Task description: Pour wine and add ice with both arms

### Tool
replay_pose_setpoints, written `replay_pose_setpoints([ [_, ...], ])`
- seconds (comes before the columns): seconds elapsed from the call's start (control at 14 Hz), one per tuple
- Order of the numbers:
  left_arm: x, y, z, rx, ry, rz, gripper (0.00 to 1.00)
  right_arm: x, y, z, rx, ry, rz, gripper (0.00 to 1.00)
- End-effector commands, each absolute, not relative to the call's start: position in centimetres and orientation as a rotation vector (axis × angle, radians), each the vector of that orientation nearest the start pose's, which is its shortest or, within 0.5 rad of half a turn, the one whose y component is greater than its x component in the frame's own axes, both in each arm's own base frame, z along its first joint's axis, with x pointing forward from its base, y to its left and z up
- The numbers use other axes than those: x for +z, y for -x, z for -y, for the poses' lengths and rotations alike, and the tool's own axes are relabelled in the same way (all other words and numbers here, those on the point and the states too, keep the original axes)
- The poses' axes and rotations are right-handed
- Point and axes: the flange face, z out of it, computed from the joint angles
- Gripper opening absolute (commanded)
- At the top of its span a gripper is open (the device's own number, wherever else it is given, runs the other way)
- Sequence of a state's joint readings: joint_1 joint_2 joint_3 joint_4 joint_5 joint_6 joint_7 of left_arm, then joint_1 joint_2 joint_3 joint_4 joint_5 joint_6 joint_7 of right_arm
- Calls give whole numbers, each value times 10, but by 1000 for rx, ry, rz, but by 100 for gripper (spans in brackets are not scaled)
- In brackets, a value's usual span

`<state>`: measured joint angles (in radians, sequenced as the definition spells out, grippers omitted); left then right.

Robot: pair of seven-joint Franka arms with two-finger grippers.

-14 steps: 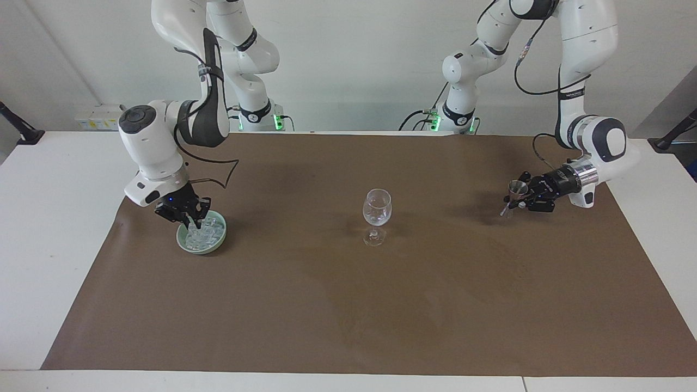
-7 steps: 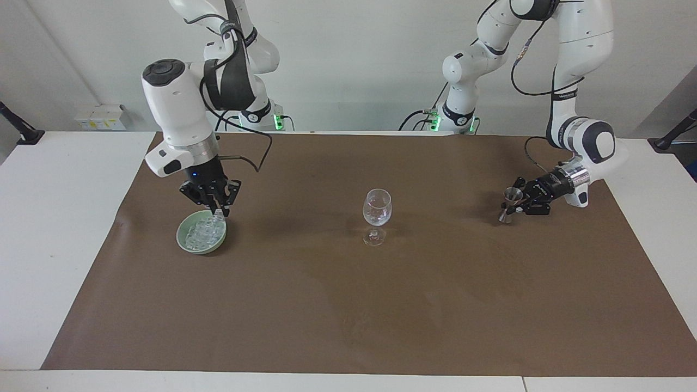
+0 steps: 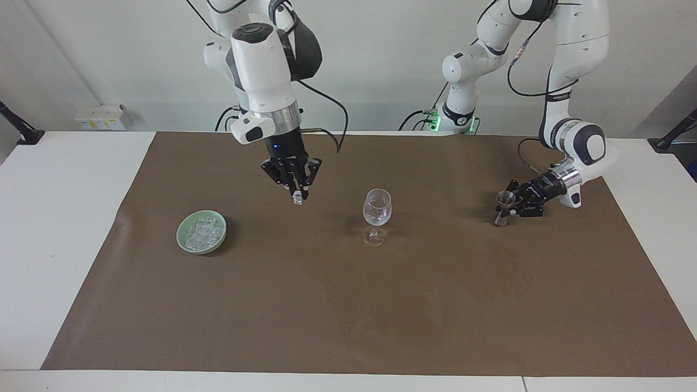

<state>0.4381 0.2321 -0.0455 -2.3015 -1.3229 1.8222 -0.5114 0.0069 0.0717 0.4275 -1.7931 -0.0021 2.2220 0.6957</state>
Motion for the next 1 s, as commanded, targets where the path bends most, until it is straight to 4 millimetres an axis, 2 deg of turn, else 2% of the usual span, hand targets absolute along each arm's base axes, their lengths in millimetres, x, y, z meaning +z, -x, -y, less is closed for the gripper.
replay_pose_setpoints([
  [0.0, 229, -474, -114, -815, -1086, -1499, 0, 543, -560, -291, -429, 2774, -446, 0],
  [0.07, 228, -473, -115, -796, -1104, -1479, 0, 542, -556, -306, -428, 2745, -449, 0],
  [0.29, 226, -476, -115, -764, -1133, -1468, 0, 533, -548, -337, -412, 2701, -436, 0],
  [0.57, 225, -478, -124, -729, -1146, -1505, 0, 525, -538, -361, -378, 2682, -446, 0],
  [0.64, 226, -482, -128, -723, -1151, -1513, 6, 523, -536, -365, -374, 2677, -448, 0],
  [0.71, 229, -483, -132, -718, -1146, -1517, 26, 522, -536, -366, -376, 2672, -448, 0],
  [0.86, 230, -484, -131, -722, -1146, -1515, 100, 516, -533, -368, -363, 2683, -442, 0],
  [0.93, 230, -485, -130, -717, -1154, -1510, 100, 511, -531, -370, -354, 2692, -434, 0],
])
